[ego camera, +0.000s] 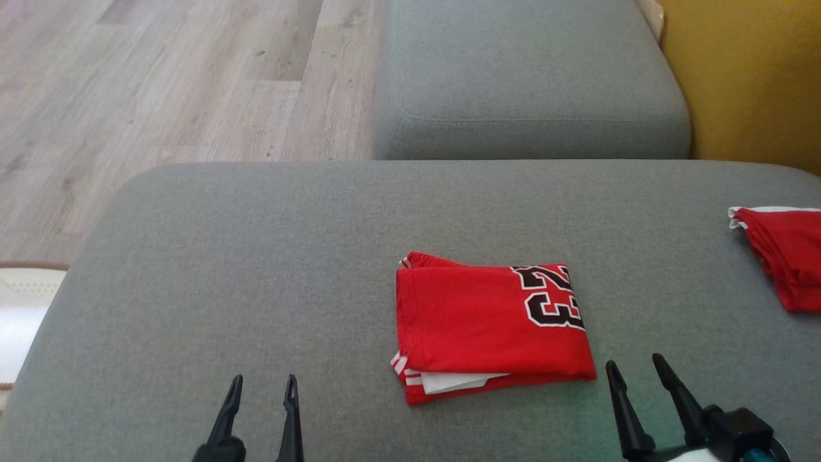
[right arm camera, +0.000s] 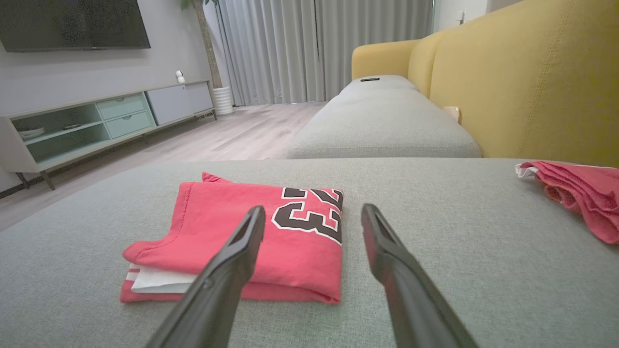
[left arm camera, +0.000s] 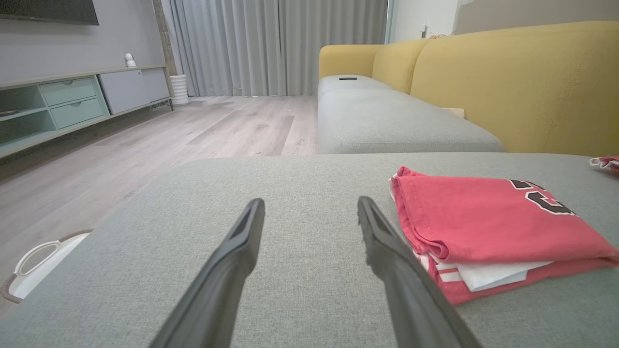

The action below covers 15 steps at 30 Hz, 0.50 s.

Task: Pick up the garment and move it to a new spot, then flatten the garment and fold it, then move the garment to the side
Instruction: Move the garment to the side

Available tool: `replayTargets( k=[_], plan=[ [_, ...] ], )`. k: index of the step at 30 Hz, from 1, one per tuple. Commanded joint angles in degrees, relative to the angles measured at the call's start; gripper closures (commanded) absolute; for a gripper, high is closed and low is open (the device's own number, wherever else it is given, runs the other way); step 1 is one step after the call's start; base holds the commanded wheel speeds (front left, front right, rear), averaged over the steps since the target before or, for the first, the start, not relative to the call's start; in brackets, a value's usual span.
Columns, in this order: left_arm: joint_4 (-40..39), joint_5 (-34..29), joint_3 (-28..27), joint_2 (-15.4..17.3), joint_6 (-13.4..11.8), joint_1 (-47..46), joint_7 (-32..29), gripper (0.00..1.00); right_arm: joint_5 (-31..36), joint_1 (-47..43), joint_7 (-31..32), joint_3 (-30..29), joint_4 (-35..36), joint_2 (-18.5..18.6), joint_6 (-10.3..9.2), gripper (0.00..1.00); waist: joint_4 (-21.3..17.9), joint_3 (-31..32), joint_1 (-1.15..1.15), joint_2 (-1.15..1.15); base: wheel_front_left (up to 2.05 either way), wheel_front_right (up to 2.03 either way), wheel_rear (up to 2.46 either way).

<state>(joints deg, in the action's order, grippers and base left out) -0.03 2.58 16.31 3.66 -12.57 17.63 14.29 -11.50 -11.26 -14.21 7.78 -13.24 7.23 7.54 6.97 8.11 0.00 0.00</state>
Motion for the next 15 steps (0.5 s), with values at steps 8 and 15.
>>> replayTargets(
  k=[8,15],
  plan=[
    [-2.09,-0.43,-0.06,-0.77,-0.60,-3.20,0.71,0.00,-1.49,4.65,-0.79,3.13,-2.00,2.53,-0.05,0.00,0.46,-1.98,0.00,0.00,0.00,0.00,0.00],
    [-1.77,-0.66,2.58,-0.78,-1.35,-4.81,0.71,0.00,-9.73,13.66,2.59,6.23,-9.92,5.86,-0.05,0.00,1.41,-4.55,0.00,0.00,0.00,0.00,0.00]
  ],
)
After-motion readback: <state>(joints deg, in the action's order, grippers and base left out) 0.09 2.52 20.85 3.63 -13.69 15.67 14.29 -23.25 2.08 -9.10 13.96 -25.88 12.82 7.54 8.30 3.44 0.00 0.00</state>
